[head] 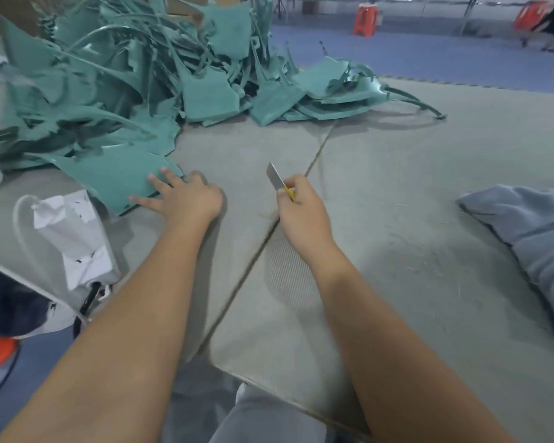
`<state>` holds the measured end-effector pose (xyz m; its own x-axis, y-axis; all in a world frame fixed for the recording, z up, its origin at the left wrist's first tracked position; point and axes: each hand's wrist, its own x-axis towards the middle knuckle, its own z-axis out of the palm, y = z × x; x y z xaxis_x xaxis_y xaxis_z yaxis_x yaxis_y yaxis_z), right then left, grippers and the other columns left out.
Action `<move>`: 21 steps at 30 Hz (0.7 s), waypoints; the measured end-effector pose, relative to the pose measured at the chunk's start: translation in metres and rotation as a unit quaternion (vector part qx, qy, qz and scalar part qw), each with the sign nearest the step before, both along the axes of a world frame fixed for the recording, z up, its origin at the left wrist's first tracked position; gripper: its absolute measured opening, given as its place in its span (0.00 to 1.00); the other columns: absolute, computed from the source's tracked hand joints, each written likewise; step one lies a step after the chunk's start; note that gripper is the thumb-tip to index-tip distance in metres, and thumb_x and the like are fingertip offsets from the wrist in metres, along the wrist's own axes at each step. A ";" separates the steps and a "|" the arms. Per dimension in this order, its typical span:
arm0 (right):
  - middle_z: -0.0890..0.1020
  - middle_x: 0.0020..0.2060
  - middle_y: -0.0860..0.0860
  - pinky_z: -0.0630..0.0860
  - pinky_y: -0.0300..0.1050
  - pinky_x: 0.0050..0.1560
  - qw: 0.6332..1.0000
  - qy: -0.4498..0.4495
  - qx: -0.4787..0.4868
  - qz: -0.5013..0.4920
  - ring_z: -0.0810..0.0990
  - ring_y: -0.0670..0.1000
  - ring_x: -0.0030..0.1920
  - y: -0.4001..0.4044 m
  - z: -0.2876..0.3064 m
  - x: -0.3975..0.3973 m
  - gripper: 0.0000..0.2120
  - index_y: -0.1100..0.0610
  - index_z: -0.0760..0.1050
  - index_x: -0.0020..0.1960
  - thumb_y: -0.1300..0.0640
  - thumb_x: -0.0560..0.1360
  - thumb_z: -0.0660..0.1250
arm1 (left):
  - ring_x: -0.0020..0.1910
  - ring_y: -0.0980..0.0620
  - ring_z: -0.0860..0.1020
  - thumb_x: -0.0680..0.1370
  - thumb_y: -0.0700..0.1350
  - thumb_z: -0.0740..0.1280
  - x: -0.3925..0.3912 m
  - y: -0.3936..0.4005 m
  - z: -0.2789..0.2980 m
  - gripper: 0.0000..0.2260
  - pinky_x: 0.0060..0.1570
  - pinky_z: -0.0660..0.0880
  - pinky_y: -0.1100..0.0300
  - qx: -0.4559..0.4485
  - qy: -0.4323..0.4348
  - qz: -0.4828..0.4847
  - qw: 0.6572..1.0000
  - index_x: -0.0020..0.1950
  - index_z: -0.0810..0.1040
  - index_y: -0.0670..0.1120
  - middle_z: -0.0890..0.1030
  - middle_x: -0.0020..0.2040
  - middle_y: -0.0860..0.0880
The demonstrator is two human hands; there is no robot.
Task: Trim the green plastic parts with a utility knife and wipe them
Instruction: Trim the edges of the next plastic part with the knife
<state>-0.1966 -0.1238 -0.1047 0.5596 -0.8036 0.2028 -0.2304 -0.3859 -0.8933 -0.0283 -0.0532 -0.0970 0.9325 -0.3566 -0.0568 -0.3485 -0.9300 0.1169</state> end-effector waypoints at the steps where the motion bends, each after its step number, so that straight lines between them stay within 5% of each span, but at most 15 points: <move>1: 0.74 0.33 0.45 0.66 0.28 0.30 1.000 -0.019 0.012 0.001 0.72 0.35 0.31 0.000 0.000 -0.001 0.04 0.49 0.68 0.46 0.53 0.79 0.57 | 0.77 0.36 0.42 0.80 0.52 0.45 -0.002 -0.004 0.000 0.23 0.63 0.38 0.22 0.002 -0.002 -0.009 1.000 0.75 0.61 0.52 0.46 0.79 0.41; 8: 0.75 0.34 0.46 0.66 0.30 0.29 0.985 -0.120 0.098 -0.074 0.71 0.42 0.30 -0.004 0.009 -0.010 0.05 0.48 0.69 0.44 0.56 0.78 0.60 | 0.77 0.38 0.47 0.80 0.51 0.51 -0.068 -0.048 0.005 0.21 0.67 0.41 0.27 -0.052 0.010 -0.181 0.982 0.71 0.68 0.52 0.54 0.78 0.43; 14: 0.73 0.32 0.51 0.69 0.50 0.41 0.966 -0.144 0.085 -0.197 0.71 0.52 0.36 -0.047 0.028 -0.060 0.11 0.52 0.66 0.36 0.57 0.76 0.62 | 0.74 0.40 0.53 0.76 0.50 0.57 -0.154 -0.091 0.014 0.20 0.68 0.47 0.32 -0.025 0.028 -0.289 0.956 0.68 0.69 0.52 0.57 0.76 0.40; 21: 0.70 0.30 0.44 0.63 0.33 0.34 0.944 -0.128 0.024 -0.303 0.70 0.39 0.31 -0.078 0.011 -0.140 0.14 0.51 0.64 0.34 0.61 0.77 0.61 | 0.59 0.44 0.69 0.78 0.48 0.60 -0.245 -0.119 -0.001 0.14 0.54 0.66 0.51 -0.139 -0.085 -0.495 0.854 0.64 0.74 0.51 0.74 0.62 0.48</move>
